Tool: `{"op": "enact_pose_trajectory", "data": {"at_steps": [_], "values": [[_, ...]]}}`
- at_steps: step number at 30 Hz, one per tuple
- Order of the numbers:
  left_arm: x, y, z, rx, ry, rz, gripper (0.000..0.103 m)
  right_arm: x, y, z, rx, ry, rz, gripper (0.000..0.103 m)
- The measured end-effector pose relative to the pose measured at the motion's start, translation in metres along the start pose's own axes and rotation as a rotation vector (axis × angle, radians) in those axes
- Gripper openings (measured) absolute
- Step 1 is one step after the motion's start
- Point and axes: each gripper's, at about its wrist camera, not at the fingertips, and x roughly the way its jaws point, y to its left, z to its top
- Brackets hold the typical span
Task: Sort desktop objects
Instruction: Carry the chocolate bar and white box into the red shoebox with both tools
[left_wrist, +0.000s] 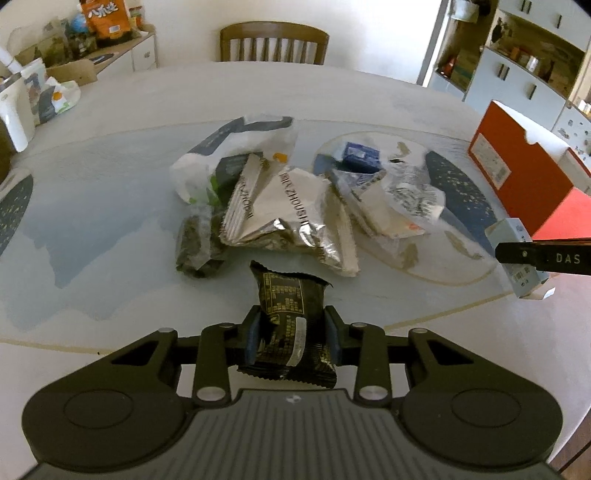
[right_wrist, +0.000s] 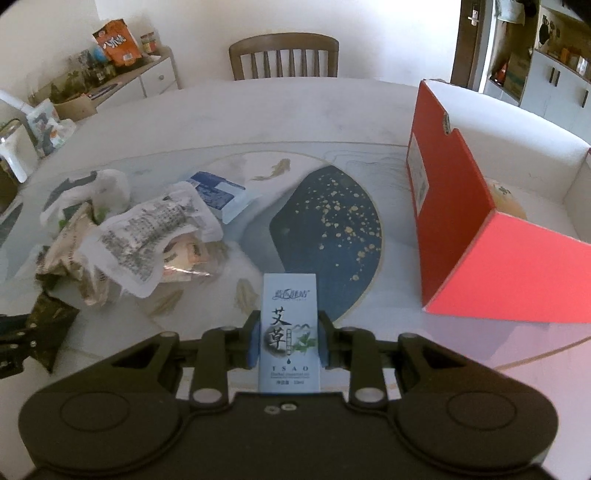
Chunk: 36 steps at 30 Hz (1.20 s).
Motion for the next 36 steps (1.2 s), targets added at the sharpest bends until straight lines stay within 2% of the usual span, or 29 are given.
{"op": "enact_pose_trajectory", "data": {"at_steps": [22,27,36], "values": [[-0.036,-0.059,0.042,0.137,-0.085,-0.146,0.033,-0.070,-0.026,0.002,0.052,-0.069,0.044,0.029],[-0.037,-0.082,0.059,0.165,-0.092,-0.201,0.033,-0.087,-0.034,0.010,0.024,-0.111,0.030,0.029],[-0.040,-0.137,0.088,0.255,-0.124,-0.286,0.033,-0.104,-0.067,0.029,0.050,-0.142,0.032,0.028]]}}
